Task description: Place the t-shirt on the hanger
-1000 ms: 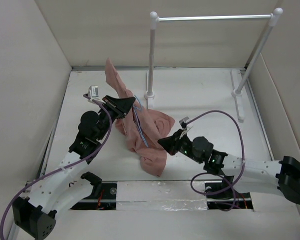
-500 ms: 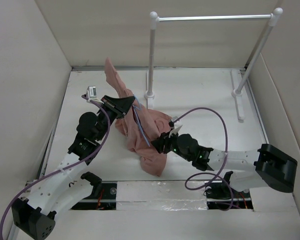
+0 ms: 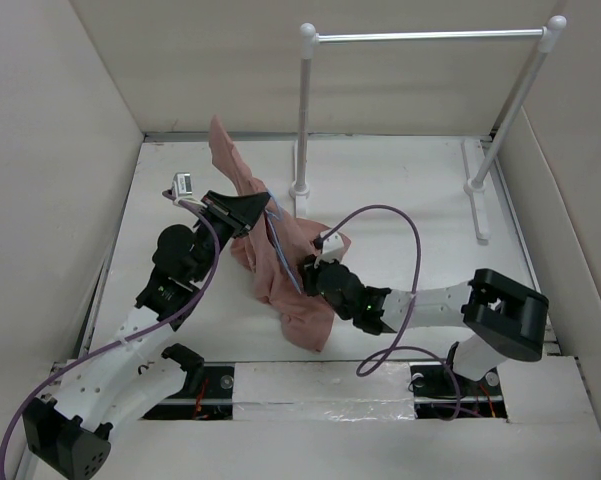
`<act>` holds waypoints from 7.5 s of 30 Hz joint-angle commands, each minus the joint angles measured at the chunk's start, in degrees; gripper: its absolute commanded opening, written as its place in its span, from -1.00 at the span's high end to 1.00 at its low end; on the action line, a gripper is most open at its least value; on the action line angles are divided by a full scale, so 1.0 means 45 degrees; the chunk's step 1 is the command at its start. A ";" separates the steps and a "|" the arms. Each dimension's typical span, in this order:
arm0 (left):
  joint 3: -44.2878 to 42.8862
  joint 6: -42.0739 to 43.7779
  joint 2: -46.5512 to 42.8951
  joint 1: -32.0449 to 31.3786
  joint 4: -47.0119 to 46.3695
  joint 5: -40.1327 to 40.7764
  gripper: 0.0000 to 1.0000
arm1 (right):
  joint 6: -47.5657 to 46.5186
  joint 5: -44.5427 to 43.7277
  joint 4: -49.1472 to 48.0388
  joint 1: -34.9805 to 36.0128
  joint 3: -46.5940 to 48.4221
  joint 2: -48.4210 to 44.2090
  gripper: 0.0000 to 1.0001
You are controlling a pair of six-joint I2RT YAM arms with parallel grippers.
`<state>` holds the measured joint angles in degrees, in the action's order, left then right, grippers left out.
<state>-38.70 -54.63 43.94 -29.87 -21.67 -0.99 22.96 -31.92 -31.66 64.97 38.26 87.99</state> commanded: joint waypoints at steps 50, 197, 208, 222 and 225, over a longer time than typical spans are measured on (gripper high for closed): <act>0.0026 0.0499 -0.0917 0.0172 -0.3192 0.2505 1.00 | 0.0189 0.1035 0.0158 0.0601 0.0113 -0.1621 1.00; 0.5766 -0.3347 -0.1895 0.0543 -0.5301 -0.3782 1.00 | 0.2221 0.6722 0.2974 -0.1156 0.3568 -0.1349 1.00; 0.6470 -0.3427 -0.1873 0.0543 -0.5614 -0.3297 1.00 | 0.2535 0.6781 0.3049 -0.1274 0.3061 -0.2305 1.00; 0.6372 -0.3541 -0.1232 0.0543 -0.6782 -0.1926 1.00 | 0.2282 0.6663 0.4437 -0.0278 0.3448 -0.3715 1.00; 0.6743 -0.3894 -0.0976 0.0543 -0.7019 -0.1947 1.00 | 0.2183 0.6937 0.4652 -0.0142 0.4250 -0.2740 1.00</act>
<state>-8.36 -70.37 39.70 -27.62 -45.67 -8.62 34.02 -1.67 -10.55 63.57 52.62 72.77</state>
